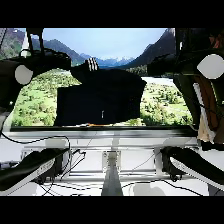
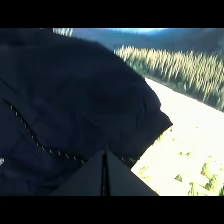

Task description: Fold the clothes and pants, and hang the long-sleeved shirts on hangers.

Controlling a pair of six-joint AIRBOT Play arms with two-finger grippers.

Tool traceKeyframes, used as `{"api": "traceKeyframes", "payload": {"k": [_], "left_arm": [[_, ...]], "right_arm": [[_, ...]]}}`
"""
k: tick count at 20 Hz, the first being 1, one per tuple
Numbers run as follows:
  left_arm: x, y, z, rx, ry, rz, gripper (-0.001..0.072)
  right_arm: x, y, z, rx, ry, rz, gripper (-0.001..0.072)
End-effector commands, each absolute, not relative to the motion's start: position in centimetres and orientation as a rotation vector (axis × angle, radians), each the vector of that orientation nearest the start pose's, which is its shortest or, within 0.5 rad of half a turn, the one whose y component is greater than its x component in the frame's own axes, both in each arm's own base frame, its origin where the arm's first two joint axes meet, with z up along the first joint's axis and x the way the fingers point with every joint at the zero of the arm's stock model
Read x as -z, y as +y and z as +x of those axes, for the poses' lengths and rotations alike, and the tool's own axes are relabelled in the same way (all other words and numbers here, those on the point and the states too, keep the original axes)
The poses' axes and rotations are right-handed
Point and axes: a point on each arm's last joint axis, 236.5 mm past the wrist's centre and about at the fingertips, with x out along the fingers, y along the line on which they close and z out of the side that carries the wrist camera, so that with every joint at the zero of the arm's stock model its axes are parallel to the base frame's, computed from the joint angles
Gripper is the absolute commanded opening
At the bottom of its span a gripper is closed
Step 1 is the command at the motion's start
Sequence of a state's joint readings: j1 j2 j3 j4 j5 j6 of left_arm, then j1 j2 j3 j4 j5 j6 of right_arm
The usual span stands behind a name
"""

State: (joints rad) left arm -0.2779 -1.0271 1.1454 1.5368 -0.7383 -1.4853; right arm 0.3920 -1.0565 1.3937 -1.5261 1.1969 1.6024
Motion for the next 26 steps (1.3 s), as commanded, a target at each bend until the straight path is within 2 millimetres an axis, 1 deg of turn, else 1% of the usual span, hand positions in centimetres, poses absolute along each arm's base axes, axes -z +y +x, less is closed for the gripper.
{"api": "traceKeyframes", "payload": {"k": [1, 2, 3, 5, 7, 8, 9, 10, 11, 12, 13, 14, 15, 16, 18, 20, 21, 23, 24, 25, 26], "left_arm": [[-16.4, -12.5, 42.0, 0.309, 0.608, 0.137, 0.0276], [-16.4, -12.5, 42.0, 0.309, 0.608, 0.137, 0.0276], [-16.4, -12.5, 42.0, 0.309, 0.608, 0.137, 0.0276], [-16.4, -12.6, 42.0, 0.310, 0.609, 0.133, 0.0276], [-16.4, -12.6, 42.0, 0.311, 0.608, 0.134, 0.0276], [-16.4, -12.6, 42.0, 0.311, 0.609, 0.134, 0.0276], [-16.4, -12.6, 42.0, 0.311, 0.609, 0.134, 0.0276], [-16.4, -12.6, 42.0, 0.311, 0.609, 0.134, 0.0276], [-16.4, -12.6, 42.0, 0.311, 0.608, 0.133, 0.0276], [-16.4, -12.6, 42.0, 0.311, 0.608, 0.133, 0.0276], [-16.4, -12.6, 42.0, 0.311, 0.609, 0.134, 0.0276], [-16.4, -12.6, 42.0, 0.311, 0.609, 0.134, 0.0276], [-16.4, -12.6, 42.0, 0.311, 0.609, 0.134, 0.0276], [-16.4, -12.6, 42.0, 0.311, 0.609, 0.133, 0.0276], [-16.4, -12.6, 42.0, 0.311, 0.608, 0.133, 0.0276], [-16.2, -12.5, 41.9, 0.311, 0.616, 0.135, 0.0276], [-15.9, -12.4, 41.6, 0.311, 0.635, 0.139, 0.0276], [-14.5, -11.8, 40.5, 0.304, 0.711, 0.164, 0.0276], [-13.8, -11.3, 39.9, 0.295, 0.752, 0.189, 0.0276], [-13.3, -10.6, 39.2, 0.281, 0.789, 0.218, 0.0276], [-13.1, -9.4, 38.5, 0.255, 0.817, 0.260, 0.0276]], "right_arm": [[-18.9, 15.1, 36.8, -0.379, 0.821, -0.189, 0.0031], [-18.4, 14.3, 36.5, -0.381, 0.839, -0.247, 0.0031], [-17.8, 13.1, 36.3, -0.371, 0.872, -0.293, 0.0031], [-15.8, 9.6, 35.5, -0.312, 0.977, -0.335, 0.0031], [-12.1, 5.4, 33.8, -0.256, 1.137, -0.333, 0.0030], [-9.6, 3.8, 32.2, -0.268, 1.233, -0.333, 0.0030], [-7.1, 3.1, 30.3, -0.321, 1.325, -0.301, 0.0029], [-5.1, 3.5, 29.0, -0.377, 1.378, -0.218, 0.0029], [-3.4, 5.2, 27.8, -0.464, 1.403, -0.097, 0.0030], [-2.1, 7.2, 26.8, -0.559, 1.401, 0.033, 0.0030], [-1.0, 8.7, 26.4, -0.589, 1.394, 0.166, 0.0031], [0.2, 9.6, 26.3, -0.581, 1.383, 0.268, 0.0084], [1.6, 10.2, 26.3, -0.540, 1.379, 0.363, 0.0294], [3.0, 10.5, 26.1, -0.500, 1.382, 0.429, 0.0437], [5.5, 10.9, 25.5, -0.439, 1.391, 0.518, 0.0448], [7.2, 11.8, 24.6, -0.424, 1.427, 0.612, 0.0472], [7.7, 12.4, 24.2, -0.429, 1.451, 0.665, 0.0529], [8.3, 13.4, 24.1, -0.460, 1.470, 0.729, 0.0562], [8.3, 13.9, 24.4, -0.474, 1.464, 0.760, 0.0561], [8.2, 14.3, 24.7, -0.482, 1.458, 0.795, 0.0561], [8.3, 14.5, 24.8, -0.481, 1.462, 0.814, 0.0561]]}}
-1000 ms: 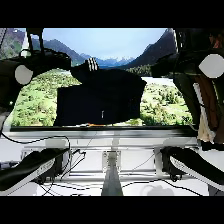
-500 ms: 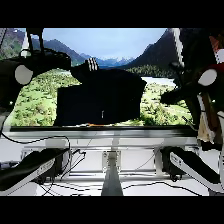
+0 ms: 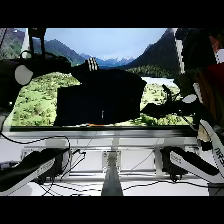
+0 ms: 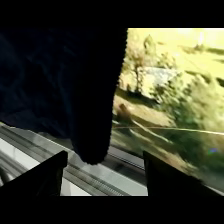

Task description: Fold the clothes and pants, and hang the long-sleeved shirts on hangers.

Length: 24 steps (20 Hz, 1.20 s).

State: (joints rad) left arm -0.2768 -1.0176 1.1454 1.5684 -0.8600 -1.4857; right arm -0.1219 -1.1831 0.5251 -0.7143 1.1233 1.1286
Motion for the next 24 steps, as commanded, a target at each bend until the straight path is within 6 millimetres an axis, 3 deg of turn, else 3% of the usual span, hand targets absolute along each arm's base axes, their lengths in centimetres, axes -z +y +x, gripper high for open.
{"api": "traceKeyframes", "payload": {"k": [1, 2, 4, 7, 9, 10, 12, 13, 15, 18, 23, 24], "left_arm": [[-13.2, -7.8, 38.0, 0.215, 0.835, 0.309, 0.0274], [-13.7, -5.6, 37.4, 0.156, 0.849, 0.355, 0.0257], [-14.4, -1.6, 36.2, 0.057, 0.878, 0.353, 0.0018], [-13.7, 4.8, 32.9, -0.102, 0.947, 0.277, 0.0014], [-10.5, 8.1, 29.6, -0.178, 1.051, 0.225, 0.0014], [-8.2, 8.8, 28.0, -0.195, 1.105, 0.158, 0.0014], [-3.1, 8.5, 25.4, -0.150, 1.222, 0.053, 0.0013], [-1.0, 7.7, 24.4, -0.123, 1.271, -0.014, 0.0013], [2.0, 6.2, 22.9, -0.061, 1.351, -0.121, 0.0013], [3.6, 3.9, 22.6, 0.069, 1.412, -0.242, 0.0013], [6.0, 2.4, 20.7, 0.239, 1.540, -0.520, 0.0014], [6.6, 2.6, 20.2, 0.231, 1.573, -0.575, 0.0114]], "right_arm": [[8.6, 14.5, 24.7, -0.479, 1.470, 0.816, 0.0561], [8.7, 14.5, 24.7, -0.487, 1.472, 0.809, 0.0561], [9.0, 14.7, 24.6, -0.491, 1.477, 0.795, 0.0561], [9.6, 15.4, 25.0, -0.483, 1.458, 0.736, 0.0560], [9.8, 16.2, 24.8, -0.497, 1.461, 0.705, 0.0555], [9.8, 16.6, 24.4, -0.511, 1.470, 0.691, 0.0554], [10.1, 17.1, 23.9, -0.526, 1.485, 0.654, 0.0551], [10.2, 17.2, 23.9, -0.527, 1.482, 0.639, 0.0495], [10.4, 16.9, 24.5, -0.508, 1.459, 0.628, 0.0213], [10.6, 16.5, 25.1, -0.491, 1.438, 0.615, 0.0032], [10.7, 16.5, 25.1, -0.490, 1.438, 0.614, 0.0031], [10.7, 16.5, 25.1, -0.490, 1.437, 0.614, 0.0031]]}}
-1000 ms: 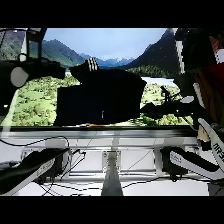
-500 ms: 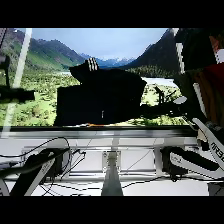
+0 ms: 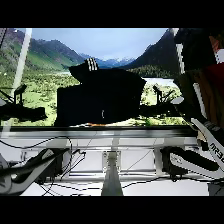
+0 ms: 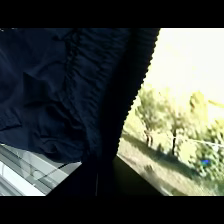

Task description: Fold the clothes and pants, and hang the long-sleeved shirts on hangers.

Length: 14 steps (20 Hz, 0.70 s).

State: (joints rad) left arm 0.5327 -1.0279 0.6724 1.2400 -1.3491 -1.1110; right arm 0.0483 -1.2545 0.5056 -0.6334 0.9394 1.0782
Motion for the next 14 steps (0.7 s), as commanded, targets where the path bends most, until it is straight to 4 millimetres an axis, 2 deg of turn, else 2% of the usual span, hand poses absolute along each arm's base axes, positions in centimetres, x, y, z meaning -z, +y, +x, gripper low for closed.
{"api": "traceKeyframes", "payload": {"k": [1, 2, 6, 8, 11, 14], "left_arm": [[7.1, 2.6, 19.8, 0.233, 1.597, -0.609, 0.0423], [7.5, 2.6, 19.7, 0.235, 1.612, -0.632, 0.0622], [8.8, 1.6, 19.8, 0.256, 1.620, -0.703, 0.0609], [9.8, 1.1, 19.6, 0.239, 1.614, -0.726, 0.0569], [11.7, 0.7, 19.2, 0.191, 1.594, -0.748, 0.0559], [12.4, 0.0, 19.8, 0.166, 1.551, -0.794, 0.0314]], "right_arm": [[10.7, 16.5, 25.1, -0.489, 1.436, 0.614, 0.0031], [10.7, 16.5, 25.2, -0.488, 1.435, 0.613, 0.0031], [10.7, 16.5, 25.2, -0.486, 1.432, 0.613, 0.0031], [10.7, 16.5, 25.2, -0.486, 1.432, 0.613, 0.0031], [10.7, 16.4, 25.3, -0.485, 1.432, 0.613, 0.0031], [10.7, 16.4, 25.4, -0.481, 1.428, 0.612, 0.0031]]}}
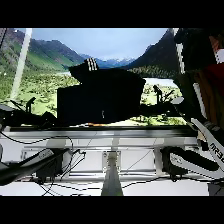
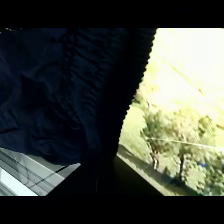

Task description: Fold the clothes and pants, and hang the long-sleeved shirts on hangers.

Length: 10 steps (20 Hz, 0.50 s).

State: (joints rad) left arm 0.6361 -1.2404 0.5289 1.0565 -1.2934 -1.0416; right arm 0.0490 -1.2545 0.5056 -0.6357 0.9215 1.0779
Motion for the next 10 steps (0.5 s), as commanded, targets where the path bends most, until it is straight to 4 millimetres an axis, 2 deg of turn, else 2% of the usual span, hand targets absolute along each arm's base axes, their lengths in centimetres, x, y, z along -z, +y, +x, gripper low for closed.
{"api": "traceKeyframes", "payload": {"k": [1, 3, 5, 8, 10], "left_arm": [[12.6, 0.0, 19.9, 0.158, 1.545, -0.794, 0.0276], [12.5, -0.4, 20.2, 0.166, 1.535, -0.803, 0.0250], [12.1, -1.1, 21.0, 0.226, 1.498, -0.785, 0.0015], [10.5, -1.6, 23.8, 0.295, 1.383, -0.786, 0.0011], [8.4, -0.5, 26.4, 0.298, 1.290, -0.744, 0.0011]], "right_arm": [[10.7, 16.4, 25.4, -0.480, 1.426, 0.612, 0.0031], [10.8, 16.4, 25.4, -0.479, 1.426, 0.612, 0.0032], [10.8, 16.4, 25.4, -0.480, 1.426, 0.610, 0.0031], [9.6, 16.6, 26.0, -0.550, 1.382, 0.549, 0.0030], [6.9, 17.0, 27.7, -0.601, 1.312, 0.513, 0.0029]]}}
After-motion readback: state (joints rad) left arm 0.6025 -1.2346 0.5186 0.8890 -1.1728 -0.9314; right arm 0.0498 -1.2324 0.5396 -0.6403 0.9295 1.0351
